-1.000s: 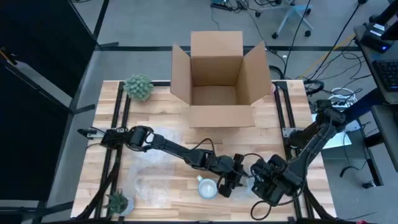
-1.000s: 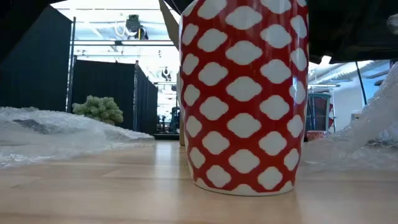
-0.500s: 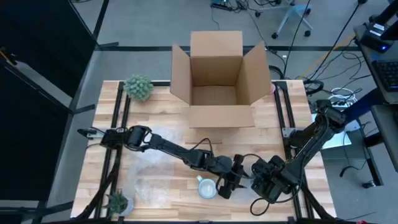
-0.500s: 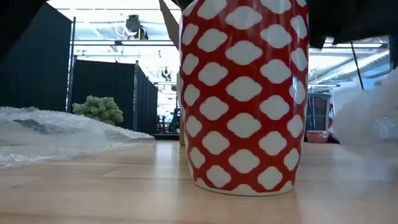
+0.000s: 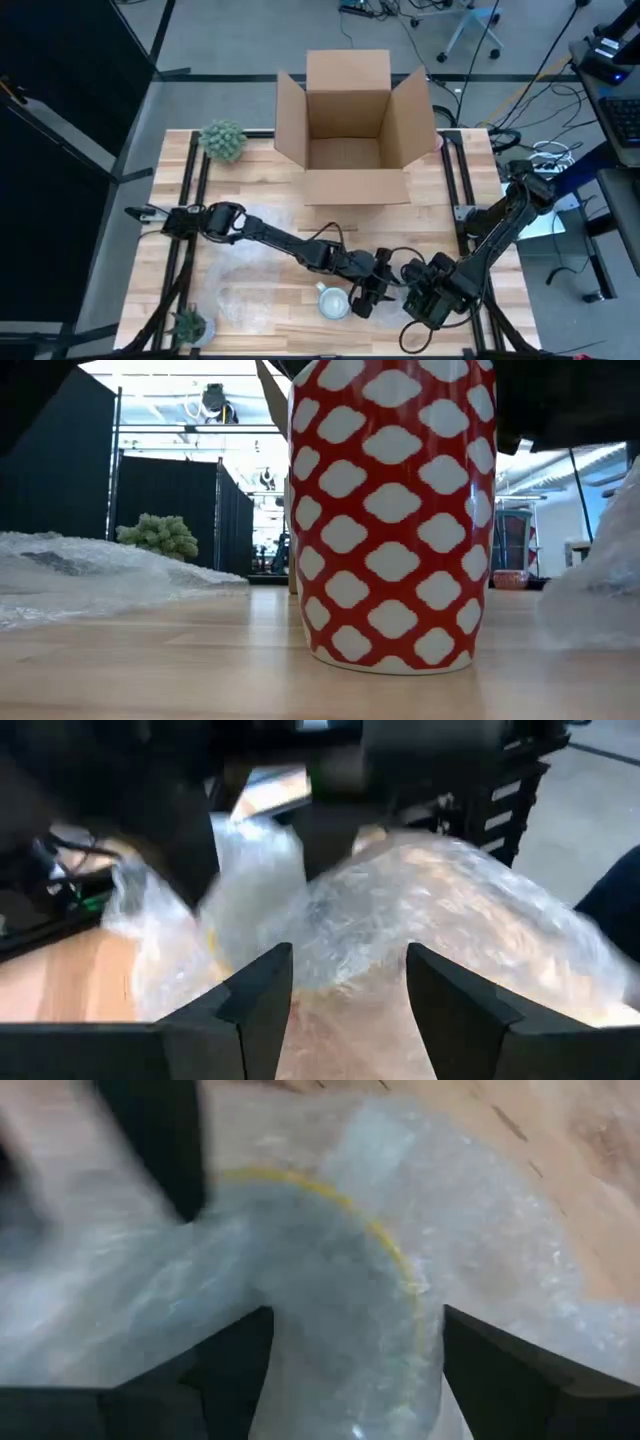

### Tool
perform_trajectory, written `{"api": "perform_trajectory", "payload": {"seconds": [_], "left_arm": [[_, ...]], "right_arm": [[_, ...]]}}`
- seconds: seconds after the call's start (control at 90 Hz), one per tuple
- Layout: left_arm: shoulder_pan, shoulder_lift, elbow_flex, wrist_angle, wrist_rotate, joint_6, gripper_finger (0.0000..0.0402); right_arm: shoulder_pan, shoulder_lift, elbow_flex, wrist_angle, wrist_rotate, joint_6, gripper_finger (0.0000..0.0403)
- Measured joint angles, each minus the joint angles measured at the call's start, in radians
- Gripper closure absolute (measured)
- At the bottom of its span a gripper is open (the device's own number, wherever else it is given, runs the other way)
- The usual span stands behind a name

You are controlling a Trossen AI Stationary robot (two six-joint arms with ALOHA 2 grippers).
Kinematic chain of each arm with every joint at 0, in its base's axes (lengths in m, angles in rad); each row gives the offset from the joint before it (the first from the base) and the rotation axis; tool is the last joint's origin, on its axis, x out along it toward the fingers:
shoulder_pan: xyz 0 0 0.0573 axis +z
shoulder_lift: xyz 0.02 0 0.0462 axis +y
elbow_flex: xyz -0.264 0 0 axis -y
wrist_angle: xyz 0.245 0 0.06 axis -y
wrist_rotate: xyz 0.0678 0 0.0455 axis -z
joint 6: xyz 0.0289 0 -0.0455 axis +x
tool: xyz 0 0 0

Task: Wrap mug
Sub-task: Wrap the yellow mug with the bubble wrap

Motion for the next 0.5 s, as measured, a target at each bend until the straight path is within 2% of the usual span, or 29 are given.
{"api": "perform_trajectory", "payload": {"seconds": [0.3,0.5], "left_arm": [[0.0,0.0,0.0,-0.001,0.0,0.0,0.0222],[0.0,0.0,0.0,0.0,0.0,-0.001,0.0222]], "right_arm": [[0.0,-0.001,0.232,-0.293,-0.026,-0.022,0.0143],[-0.001,0.006,0.262,-0.241,0.143,-0.021,0.0143]]}}
